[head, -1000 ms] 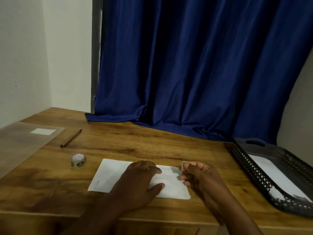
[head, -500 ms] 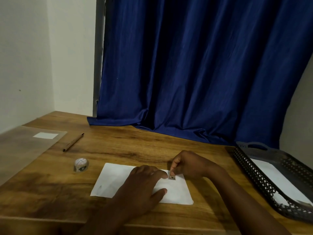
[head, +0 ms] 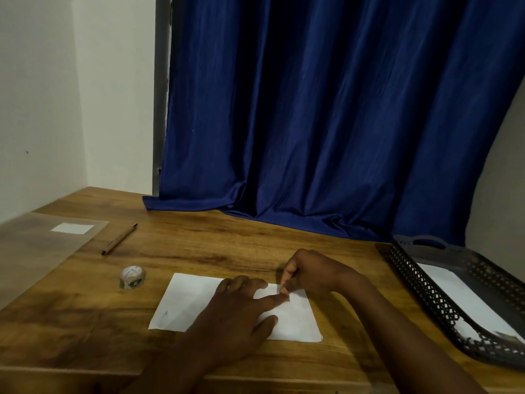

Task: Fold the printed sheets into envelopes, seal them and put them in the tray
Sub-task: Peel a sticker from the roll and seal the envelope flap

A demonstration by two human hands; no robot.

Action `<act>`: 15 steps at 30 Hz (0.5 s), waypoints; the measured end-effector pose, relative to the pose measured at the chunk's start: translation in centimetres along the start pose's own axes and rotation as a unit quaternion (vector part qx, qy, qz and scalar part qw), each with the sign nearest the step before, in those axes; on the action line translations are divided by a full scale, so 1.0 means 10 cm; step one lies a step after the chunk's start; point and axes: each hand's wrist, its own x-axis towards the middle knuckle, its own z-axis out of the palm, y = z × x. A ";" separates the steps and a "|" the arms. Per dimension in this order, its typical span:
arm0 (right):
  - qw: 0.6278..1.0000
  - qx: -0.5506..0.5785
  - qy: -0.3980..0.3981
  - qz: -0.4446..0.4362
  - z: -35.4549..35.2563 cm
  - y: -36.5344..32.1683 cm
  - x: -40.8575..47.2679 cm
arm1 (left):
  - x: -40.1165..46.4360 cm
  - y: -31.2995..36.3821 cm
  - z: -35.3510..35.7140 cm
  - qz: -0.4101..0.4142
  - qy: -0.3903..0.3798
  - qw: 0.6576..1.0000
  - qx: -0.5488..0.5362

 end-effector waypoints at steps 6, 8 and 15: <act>1.000 -0.008 0.007 0.008 0.02 -0.02 0.00 | 0.00 0.00 0.00 -0.002 -0.003 1.000 0.011; 1.000 -0.019 0.010 0.012 0.02 -0.04 0.00 | 0.00 0.00 0.00 -0.002 -0.004 1.000 0.011; 0.999 -0.027 0.033 0.018 0.08 -0.01 -0.01 | 0.00 0.01 -0.01 0.004 -0.003 1.000 0.020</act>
